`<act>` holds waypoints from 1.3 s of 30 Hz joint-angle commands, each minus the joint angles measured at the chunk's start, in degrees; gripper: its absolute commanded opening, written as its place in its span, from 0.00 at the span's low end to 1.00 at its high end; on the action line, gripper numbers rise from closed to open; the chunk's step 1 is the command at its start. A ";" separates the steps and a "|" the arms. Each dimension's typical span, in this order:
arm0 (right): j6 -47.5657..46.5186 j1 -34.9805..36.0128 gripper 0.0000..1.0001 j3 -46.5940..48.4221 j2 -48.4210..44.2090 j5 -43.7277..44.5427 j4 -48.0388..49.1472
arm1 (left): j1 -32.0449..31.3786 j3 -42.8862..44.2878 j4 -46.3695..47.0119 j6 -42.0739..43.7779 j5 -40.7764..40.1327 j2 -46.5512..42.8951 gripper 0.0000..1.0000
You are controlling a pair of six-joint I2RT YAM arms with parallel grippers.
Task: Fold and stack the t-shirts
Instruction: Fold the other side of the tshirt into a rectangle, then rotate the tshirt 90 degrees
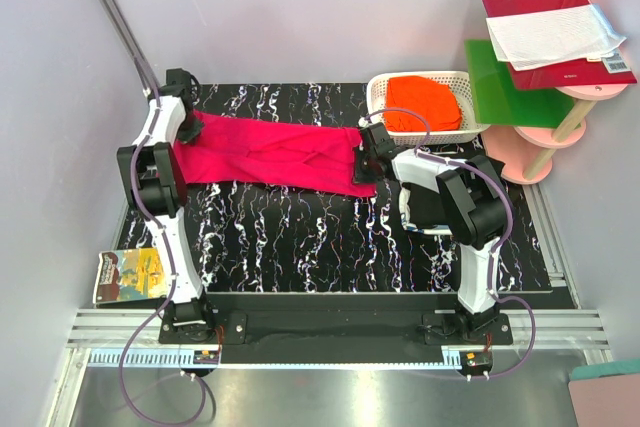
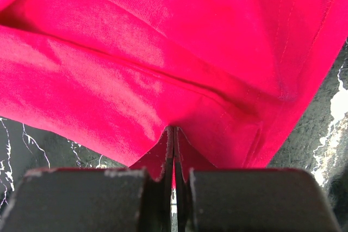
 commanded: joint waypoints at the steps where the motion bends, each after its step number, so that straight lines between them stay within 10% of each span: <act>1: -0.67 0.49 0.00 -0.68 -1.23 2.51 -0.05 | 0.29 4.95 0.05 -1.23 -2.09 0.46 0.00; 6: -0.06 0.49 0.00 -2.25 -3.16 6.99 1.35 | 0.47 5.48 0.14 -0.80 -2.45 -1.29 0.07; 13: 0.82 0.49 0.00 -7.26 -11.67 13.76 6.63 | 0.47 0.21 4.89 0.61 -3.95 -7.36 0.69; 17: 0.91 0.49 0.00 -9.98 -14.85 18.76 9.52 | 0.47 -0.31 4.36 0.61 -3.07 -7.09 0.88; 24: -0.05 0.49 0.11 -7.36 -11.69 15.62 10.50 | -0.93 -11.72 10.22 0.08 10.86 -17.52 0.91; 26: -0.32 0.49 0.32 -5.96 -10.64 12.02 12.24 | -3.13 -18.29 12.87 1.04 14.93 -20.70 0.87; 29: -2.68 0.49 0.58 -0.80 -7.30 7.10 11.30 | -7.43 -25.26 15.17 1.75 20.40 -25.63 0.02; 34: -5.15 0.49 0.54 12.92 1.66 4.19 0.51 | -16.21 -33.61 15.87 1.14 15.06 -30.73 0.00; 37: -5.68 0.58 0.08 19.87 5.27 5.58 -2.58 | -20.17 -34.94 16.14 0.79 13.72 -29.69 0.00; 39: -5.94 0.58 0.00 23.83 7.72 7.08 -3.82 | -21.58 -34.86 16.14 0.26 13.90 -27.05 0.00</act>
